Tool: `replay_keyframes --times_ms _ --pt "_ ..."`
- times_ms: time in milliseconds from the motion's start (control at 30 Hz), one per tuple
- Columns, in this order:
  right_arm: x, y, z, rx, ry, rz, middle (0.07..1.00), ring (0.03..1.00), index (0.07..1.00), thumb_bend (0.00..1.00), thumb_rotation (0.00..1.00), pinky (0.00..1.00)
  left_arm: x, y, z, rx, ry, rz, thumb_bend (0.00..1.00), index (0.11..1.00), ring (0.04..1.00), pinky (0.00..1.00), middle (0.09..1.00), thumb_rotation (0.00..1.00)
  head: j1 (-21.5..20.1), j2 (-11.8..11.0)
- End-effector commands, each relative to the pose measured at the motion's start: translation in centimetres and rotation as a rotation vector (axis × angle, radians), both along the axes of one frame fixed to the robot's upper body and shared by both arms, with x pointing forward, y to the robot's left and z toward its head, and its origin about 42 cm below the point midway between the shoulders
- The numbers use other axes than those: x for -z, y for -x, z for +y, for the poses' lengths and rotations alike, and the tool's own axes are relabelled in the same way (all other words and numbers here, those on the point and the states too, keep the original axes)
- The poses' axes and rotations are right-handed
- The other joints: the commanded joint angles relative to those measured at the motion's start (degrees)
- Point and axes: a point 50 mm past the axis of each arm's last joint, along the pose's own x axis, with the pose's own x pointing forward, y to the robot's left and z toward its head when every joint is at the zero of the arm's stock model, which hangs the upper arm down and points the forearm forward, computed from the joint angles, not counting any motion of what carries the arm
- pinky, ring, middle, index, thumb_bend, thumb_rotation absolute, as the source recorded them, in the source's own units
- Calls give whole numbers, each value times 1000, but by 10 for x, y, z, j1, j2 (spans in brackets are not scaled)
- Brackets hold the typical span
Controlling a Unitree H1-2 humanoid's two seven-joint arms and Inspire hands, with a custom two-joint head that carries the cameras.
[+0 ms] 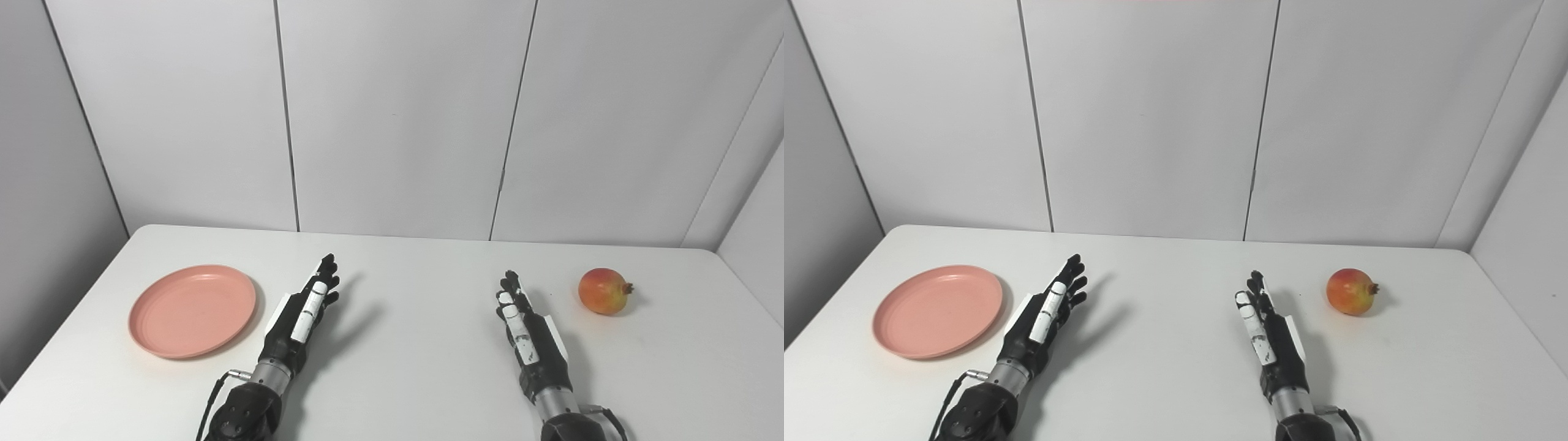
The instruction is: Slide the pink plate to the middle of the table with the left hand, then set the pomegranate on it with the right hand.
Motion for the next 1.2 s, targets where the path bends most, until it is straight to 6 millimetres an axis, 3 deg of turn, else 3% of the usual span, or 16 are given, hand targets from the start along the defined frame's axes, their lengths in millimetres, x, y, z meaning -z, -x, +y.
replay_keyframes --times_ms 0,1167 --pt "-22 -12 4 -12 -16 -78 1000 984 1000 615 879 986 5 1 4 -8 -6 3 532 1000 978 949 1000 1000 0 1" --pt "-23 -11 4 -15 -14 -75 1000 984 1000 609 880 988 5 2 4 -6 -7 5 535 1000 978 950 1000 1000 0 4"
